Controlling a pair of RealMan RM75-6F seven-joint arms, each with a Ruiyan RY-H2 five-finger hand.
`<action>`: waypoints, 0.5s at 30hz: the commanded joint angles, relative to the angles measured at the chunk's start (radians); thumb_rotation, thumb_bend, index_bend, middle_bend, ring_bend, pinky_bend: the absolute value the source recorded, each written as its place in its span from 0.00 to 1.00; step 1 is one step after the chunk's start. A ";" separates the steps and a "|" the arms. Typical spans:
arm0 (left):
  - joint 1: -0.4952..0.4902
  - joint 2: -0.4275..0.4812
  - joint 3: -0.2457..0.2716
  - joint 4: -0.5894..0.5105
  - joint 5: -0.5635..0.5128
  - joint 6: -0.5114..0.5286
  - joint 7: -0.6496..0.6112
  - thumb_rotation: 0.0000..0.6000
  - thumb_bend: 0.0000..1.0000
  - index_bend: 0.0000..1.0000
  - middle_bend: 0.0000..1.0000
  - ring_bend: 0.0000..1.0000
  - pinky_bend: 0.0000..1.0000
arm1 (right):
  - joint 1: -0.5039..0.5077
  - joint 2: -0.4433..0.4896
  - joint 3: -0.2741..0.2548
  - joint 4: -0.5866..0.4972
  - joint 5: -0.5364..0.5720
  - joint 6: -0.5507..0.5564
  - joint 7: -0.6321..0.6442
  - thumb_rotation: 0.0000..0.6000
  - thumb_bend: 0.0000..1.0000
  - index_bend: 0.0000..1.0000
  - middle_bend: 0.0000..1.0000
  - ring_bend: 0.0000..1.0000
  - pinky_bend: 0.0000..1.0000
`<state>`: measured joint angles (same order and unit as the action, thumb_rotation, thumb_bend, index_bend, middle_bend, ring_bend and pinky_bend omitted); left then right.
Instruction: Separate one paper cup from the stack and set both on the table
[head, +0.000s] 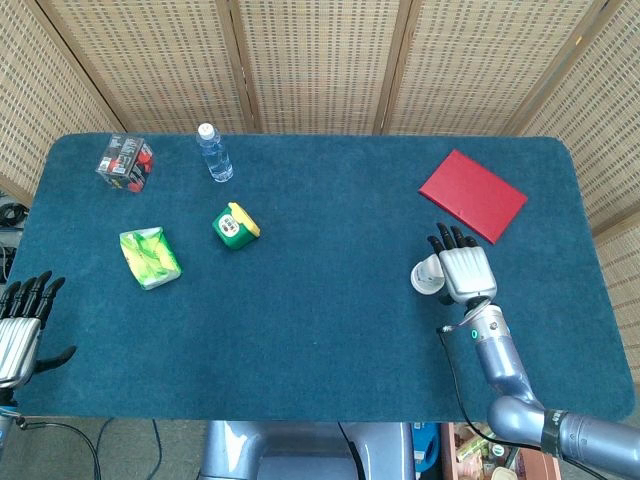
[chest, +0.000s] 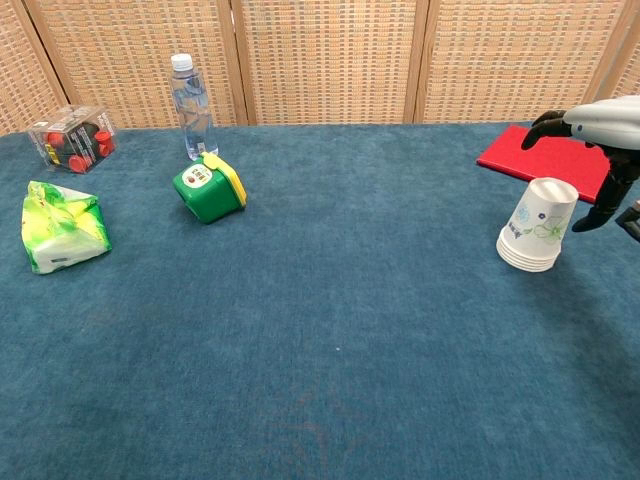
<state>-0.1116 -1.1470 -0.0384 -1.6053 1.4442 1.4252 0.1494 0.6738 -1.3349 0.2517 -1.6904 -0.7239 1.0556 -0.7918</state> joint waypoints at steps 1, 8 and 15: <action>0.000 0.000 0.000 0.000 -0.002 0.000 0.001 1.00 0.18 0.00 0.00 0.00 0.00 | 0.013 -0.006 -0.009 0.017 0.018 -0.009 0.010 1.00 0.02 0.18 0.03 0.00 0.24; -0.001 -0.002 0.000 -0.002 -0.004 -0.003 0.007 1.00 0.18 0.00 0.00 0.00 0.00 | 0.028 -0.022 -0.034 0.046 0.020 -0.020 0.045 1.00 0.02 0.22 0.05 0.00 0.26; -0.003 -0.003 -0.001 0.000 -0.006 -0.005 0.005 1.00 0.18 0.00 0.00 0.00 0.00 | 0.058 -0.053 -0.046 0.094 0.032 -0.029 0.049 1.00 0.05 0.25 0.08 0.00 0.29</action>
<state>-0.1147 -1.1495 -0.0390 -1.6049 1.4378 1.4205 0.1544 0.7263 -1.3827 0.2081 -1.6032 -0.6973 1.0300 -0.7430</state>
